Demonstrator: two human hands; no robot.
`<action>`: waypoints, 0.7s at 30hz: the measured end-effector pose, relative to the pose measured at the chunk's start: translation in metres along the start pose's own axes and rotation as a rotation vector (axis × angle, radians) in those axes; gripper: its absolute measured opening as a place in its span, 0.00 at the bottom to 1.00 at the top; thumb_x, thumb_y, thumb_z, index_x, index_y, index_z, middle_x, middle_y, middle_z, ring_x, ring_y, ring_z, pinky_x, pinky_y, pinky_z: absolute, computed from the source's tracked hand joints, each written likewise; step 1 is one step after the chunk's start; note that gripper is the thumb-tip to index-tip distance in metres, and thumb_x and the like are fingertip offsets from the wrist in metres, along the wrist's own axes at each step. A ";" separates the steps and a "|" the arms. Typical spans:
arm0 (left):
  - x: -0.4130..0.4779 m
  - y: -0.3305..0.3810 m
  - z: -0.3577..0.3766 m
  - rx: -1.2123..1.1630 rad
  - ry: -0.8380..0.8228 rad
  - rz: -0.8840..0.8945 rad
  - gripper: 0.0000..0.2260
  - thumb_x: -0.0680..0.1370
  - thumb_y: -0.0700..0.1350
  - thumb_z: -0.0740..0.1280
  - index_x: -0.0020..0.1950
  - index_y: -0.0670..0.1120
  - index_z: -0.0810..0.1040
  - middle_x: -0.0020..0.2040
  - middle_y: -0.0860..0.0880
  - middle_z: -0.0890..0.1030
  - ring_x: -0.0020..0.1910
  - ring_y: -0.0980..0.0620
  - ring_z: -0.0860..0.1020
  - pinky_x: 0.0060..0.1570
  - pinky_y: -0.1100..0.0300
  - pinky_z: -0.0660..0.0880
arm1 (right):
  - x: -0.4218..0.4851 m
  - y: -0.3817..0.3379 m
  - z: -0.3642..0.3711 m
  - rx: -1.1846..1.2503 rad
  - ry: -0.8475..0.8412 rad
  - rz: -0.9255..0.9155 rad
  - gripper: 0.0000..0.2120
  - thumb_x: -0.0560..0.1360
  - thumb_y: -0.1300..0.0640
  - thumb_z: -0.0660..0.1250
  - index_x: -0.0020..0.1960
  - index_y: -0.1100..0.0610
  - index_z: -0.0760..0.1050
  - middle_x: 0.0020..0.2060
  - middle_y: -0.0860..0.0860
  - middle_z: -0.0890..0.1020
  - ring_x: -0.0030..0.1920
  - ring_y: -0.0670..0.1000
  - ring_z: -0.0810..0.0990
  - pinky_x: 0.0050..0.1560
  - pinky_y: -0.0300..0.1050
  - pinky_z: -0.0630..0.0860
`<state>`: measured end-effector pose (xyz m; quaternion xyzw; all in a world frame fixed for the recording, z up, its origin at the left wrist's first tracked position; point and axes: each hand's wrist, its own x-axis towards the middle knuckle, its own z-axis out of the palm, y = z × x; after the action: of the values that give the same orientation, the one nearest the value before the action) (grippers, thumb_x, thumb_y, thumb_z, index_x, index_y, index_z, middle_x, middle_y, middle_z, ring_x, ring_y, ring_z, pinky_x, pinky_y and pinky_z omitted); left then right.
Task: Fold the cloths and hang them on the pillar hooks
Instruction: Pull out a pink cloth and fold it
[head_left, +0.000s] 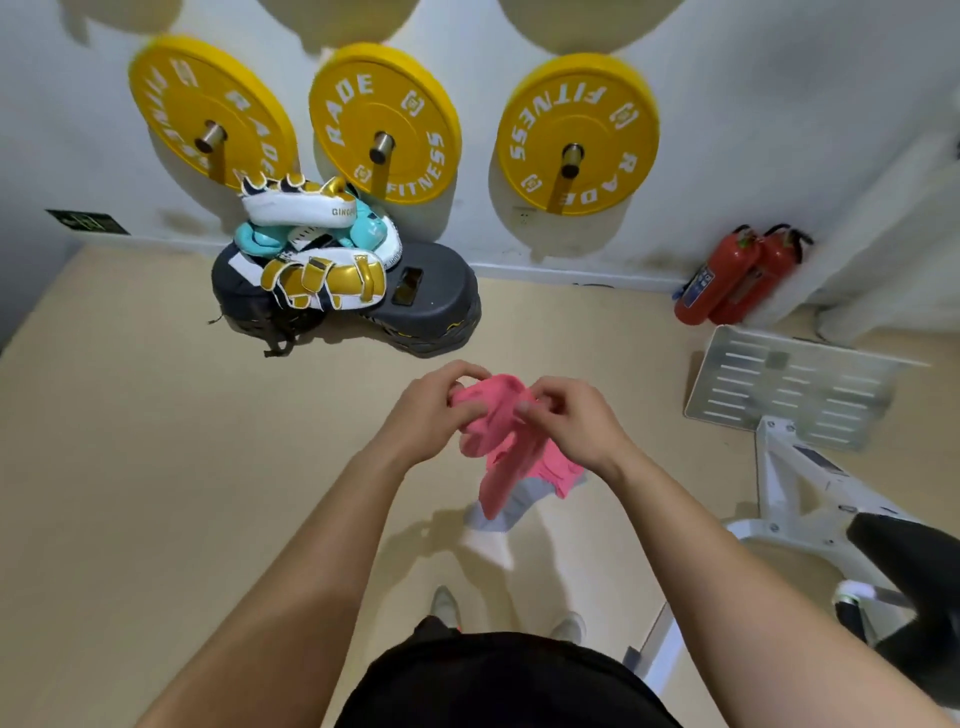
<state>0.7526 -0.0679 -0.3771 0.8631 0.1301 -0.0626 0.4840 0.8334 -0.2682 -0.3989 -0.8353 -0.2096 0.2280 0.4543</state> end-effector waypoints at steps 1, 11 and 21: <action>-0.001 0.005 0.005 -0.063 -0.017 0.008 0.14 0.75 0.44 0.71 0.58 0.57 0.80 0.33 0.50 0.79 0.33 0.53 0.78 0.41 0.56 0.75 | 0.001 -0.009 -0.003 0.037 0.005 -0.013 0.11 0.75 0.46 0.69 0.39 0.53 0.79 0.27 0.47 0.73 0.31 0.45 0.68 0.35 0.44 0.67; 0.001 0.045 -0.013 0.067 0.194 0.163 0.05 0.78 0.47 0.67 0.48 0.48 0.82 0.40 0.50 0.82 0.42 0.52 0.78 0.42 0.58 0.73 | -0.038 -0.001 -0.028 0.094 0.011 0.049 0.11 0.74 0.49 0.72 0.37 0.54 0.78 0.28 0.46 0.70 0.31 0.45 0.67 0.33 0.43 0.63; 0.004 0.018 -0.036 0.290 0.580 -0.149 0.10 0.81 0.53 0.63 0.55 0.49 0.80 0.49 0.45 0.82 0.51 0.41 0.78 0.44 0.54 0.71 | -0.086 0.037 -0.030 -0.035 0.047 0.237 0.12 0.80 0.56 0.64 0.38 0.52 0.73 0.27 0.59 0.81 0.28 0.52 0.75 0.33 0.44 0.68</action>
<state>0.7611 -0.0457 -0.3445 0.8930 0.3149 0.1329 0.2928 0.7868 -0.3548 -0.3998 -0.8670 -0.1027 0.2567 0.4146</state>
